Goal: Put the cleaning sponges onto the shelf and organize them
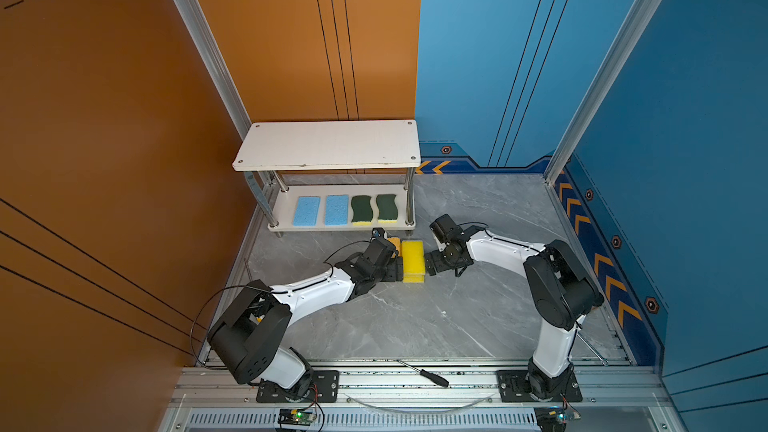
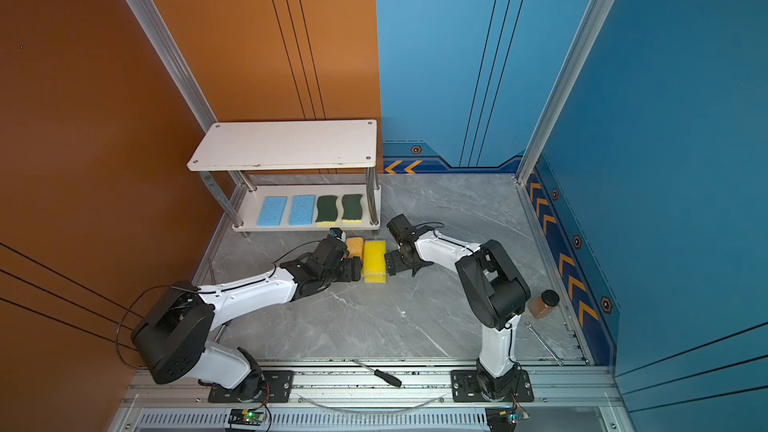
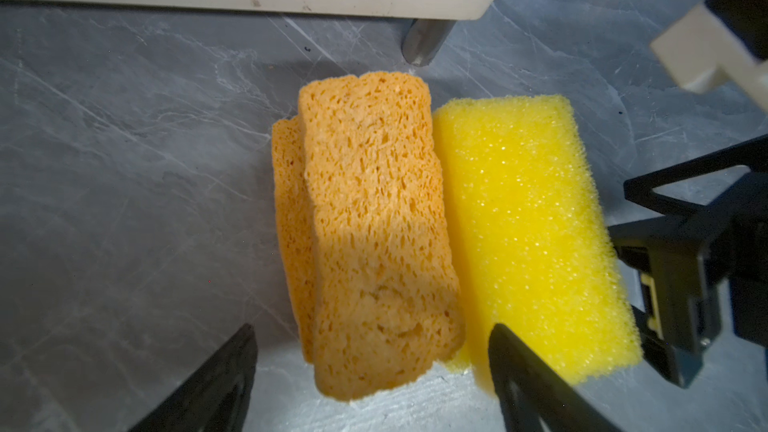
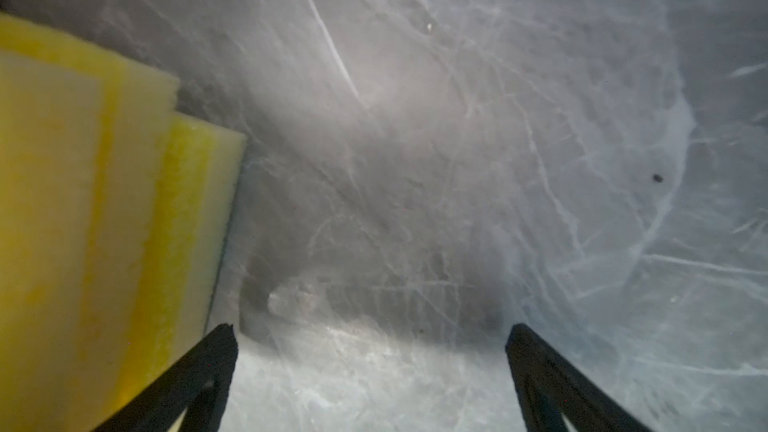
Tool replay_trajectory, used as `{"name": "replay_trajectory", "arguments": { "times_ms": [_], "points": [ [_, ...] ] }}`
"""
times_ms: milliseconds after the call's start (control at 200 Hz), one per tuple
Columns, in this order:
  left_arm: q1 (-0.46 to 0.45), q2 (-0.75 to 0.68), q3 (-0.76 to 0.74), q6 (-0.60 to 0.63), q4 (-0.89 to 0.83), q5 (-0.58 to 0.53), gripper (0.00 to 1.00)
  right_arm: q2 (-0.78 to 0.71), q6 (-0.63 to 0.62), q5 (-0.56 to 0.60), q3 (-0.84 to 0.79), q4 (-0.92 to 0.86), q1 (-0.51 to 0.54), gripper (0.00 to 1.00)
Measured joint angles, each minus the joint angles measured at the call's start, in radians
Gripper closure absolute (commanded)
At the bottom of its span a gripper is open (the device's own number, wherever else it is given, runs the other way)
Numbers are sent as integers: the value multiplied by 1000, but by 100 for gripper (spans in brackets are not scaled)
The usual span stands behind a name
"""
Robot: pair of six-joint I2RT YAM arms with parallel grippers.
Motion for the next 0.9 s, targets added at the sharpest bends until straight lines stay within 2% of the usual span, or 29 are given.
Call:
{"name": "replay_trajectory", "arguments": {
  "times_ms": [486,901],
  "points": [
    [16,-56,-24,0,-16,-4,12,20,2,-5,22,0,45,0],
    [19,-59,-36,-1,-19,-22,12,-47,1,-8,-4,-2,6,0]
  ]
}}
